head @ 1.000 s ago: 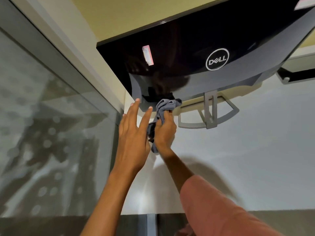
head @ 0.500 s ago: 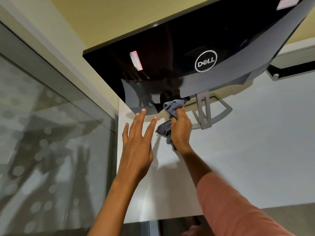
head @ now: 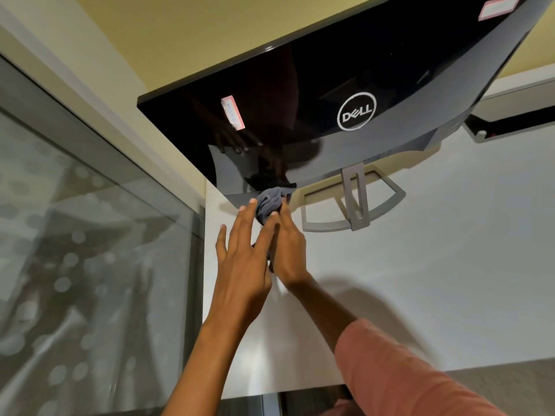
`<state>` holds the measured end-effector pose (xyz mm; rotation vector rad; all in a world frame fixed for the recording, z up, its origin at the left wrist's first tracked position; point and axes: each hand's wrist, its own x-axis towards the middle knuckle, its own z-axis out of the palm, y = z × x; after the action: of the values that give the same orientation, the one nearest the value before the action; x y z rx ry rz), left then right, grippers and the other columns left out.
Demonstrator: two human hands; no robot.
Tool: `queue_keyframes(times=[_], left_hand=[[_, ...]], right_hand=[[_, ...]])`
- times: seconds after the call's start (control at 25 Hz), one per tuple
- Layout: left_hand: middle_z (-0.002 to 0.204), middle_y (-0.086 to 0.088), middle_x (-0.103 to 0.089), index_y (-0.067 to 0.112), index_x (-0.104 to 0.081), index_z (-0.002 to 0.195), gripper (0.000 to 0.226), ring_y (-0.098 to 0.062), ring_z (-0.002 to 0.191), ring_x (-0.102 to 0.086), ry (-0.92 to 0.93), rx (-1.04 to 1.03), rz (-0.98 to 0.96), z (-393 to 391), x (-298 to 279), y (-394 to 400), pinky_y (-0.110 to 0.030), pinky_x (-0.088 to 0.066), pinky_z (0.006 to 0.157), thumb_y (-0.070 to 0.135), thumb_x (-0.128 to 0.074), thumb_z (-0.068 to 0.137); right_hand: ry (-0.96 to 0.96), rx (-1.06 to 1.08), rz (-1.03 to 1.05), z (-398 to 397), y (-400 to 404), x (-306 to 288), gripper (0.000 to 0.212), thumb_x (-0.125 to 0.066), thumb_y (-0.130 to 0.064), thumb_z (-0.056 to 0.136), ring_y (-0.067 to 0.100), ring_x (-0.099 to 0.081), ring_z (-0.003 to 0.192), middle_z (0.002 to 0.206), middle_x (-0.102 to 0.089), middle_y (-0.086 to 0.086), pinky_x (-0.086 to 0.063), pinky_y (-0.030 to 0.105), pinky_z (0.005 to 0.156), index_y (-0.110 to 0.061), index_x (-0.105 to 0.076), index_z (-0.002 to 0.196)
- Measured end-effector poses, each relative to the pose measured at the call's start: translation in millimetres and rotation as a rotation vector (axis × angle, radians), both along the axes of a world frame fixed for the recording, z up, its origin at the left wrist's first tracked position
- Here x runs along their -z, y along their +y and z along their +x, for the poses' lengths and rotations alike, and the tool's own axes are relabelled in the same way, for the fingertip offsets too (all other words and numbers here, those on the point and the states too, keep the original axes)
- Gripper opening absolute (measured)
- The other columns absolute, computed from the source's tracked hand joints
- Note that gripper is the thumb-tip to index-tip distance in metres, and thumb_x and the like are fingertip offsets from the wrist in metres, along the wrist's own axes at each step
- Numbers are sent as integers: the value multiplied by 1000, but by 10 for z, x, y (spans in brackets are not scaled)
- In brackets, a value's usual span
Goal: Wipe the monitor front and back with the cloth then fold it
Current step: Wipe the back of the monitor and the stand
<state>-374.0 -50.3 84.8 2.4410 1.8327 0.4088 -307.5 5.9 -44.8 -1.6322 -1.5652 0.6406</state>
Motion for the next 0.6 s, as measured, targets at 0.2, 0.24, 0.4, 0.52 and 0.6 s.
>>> queue_keyframes(times=[0.2,0.24,0.4,0.52,0.6], left_hand=[[150,-16,-31,22,-39,141,78,-37,138,-30,52,15,55,58,36,25,-57,-10,108,-6,-65,73],[149,-17,-34,23,-39,139,77,-38,135,-33,65,19,66,78,62,29,-59,-12,107,-4,-65,72],[147,-17,-37,23,-38,137,86,-37,134,-35,99,41,82,122,106,13,-61,-13,105,-3,-75,65],[148,-18,-35,20,-40,138,88,-33,138,-26,117,67,88,91,66,27,-61,-18,105,-8,-76,63],[149,-18,-33,20,-39,138,88,-29,138,-19,109,87,93,103,23,78,-60,-16,106,-10,-74,63]], right_hand=[[-72,-72,-5,312,89,-163,51,-36,-21,100,27,-29,141,154,-26,9,-36,49,109,-13,-22,148],[-48,-47,-21,381,112,-179,59,-45,-15,97,26,-27,141,155,-24,8,-35,48,110,-13,-18,149],[136,165,41,561,102,-115,36,-41,-33,99,9,-61,110,120,-63,-3,-48,41,95,-24,-46,134],[183,238,-6,656,215,-140,43,-26,-59,96,6,-58,113,126,-57,-19,-49,36,98,-51,-33,137],[194,222,-3,644,202,-218,44,-29,-44,101,4,-47,124,141,-45,-16,-43,23,103,-44,-23,144]])
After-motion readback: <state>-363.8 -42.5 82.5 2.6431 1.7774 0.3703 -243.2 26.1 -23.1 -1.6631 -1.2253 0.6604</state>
